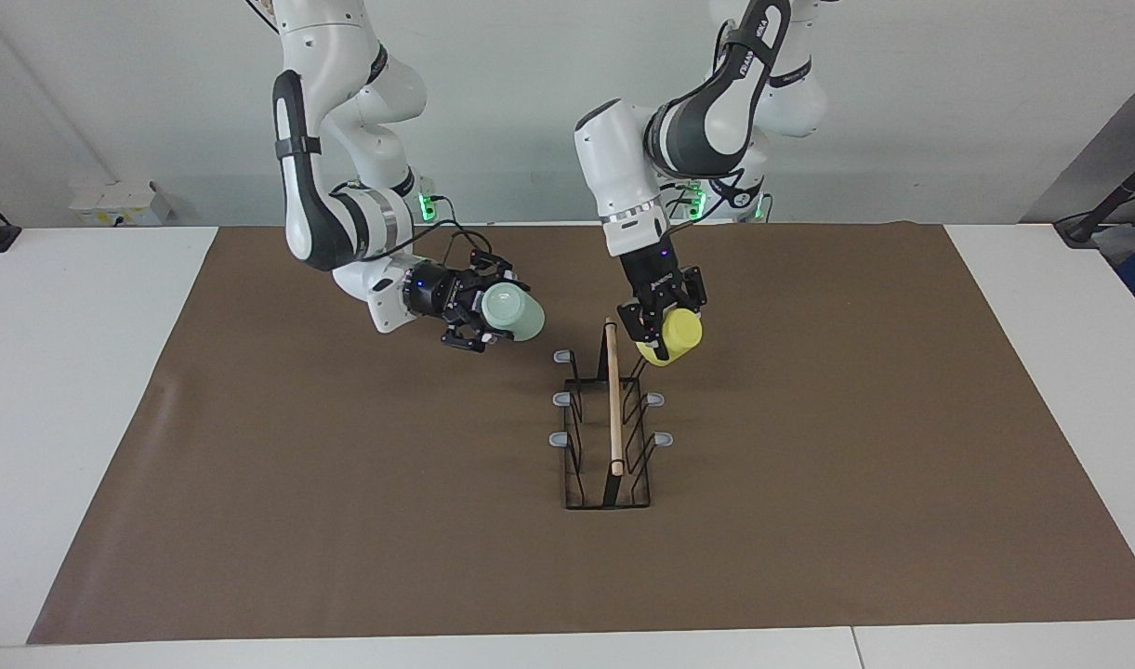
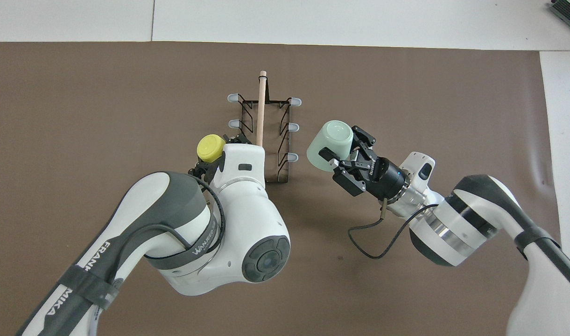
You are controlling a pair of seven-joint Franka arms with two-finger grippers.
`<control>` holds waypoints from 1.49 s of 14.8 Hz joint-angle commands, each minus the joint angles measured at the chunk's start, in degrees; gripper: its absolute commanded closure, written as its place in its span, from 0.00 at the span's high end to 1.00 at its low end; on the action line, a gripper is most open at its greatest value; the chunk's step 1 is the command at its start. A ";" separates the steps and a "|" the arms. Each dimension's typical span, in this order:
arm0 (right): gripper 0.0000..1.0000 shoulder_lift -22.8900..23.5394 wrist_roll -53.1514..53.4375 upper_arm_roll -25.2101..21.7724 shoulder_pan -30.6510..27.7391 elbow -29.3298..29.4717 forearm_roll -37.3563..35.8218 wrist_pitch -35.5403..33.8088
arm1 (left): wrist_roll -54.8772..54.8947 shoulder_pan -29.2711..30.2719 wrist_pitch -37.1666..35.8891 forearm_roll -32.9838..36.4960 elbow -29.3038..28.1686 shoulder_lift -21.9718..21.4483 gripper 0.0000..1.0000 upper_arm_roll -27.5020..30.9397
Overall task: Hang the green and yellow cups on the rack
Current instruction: 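Move both held cups onto the rack pegs from either side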
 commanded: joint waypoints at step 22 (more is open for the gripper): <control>0.00 7.65 -10.42 0.27 7.37 2.24 8.12 5.16 | 35.19 11.52 4.86 -9.50 2.06 0.24 1.00 0.66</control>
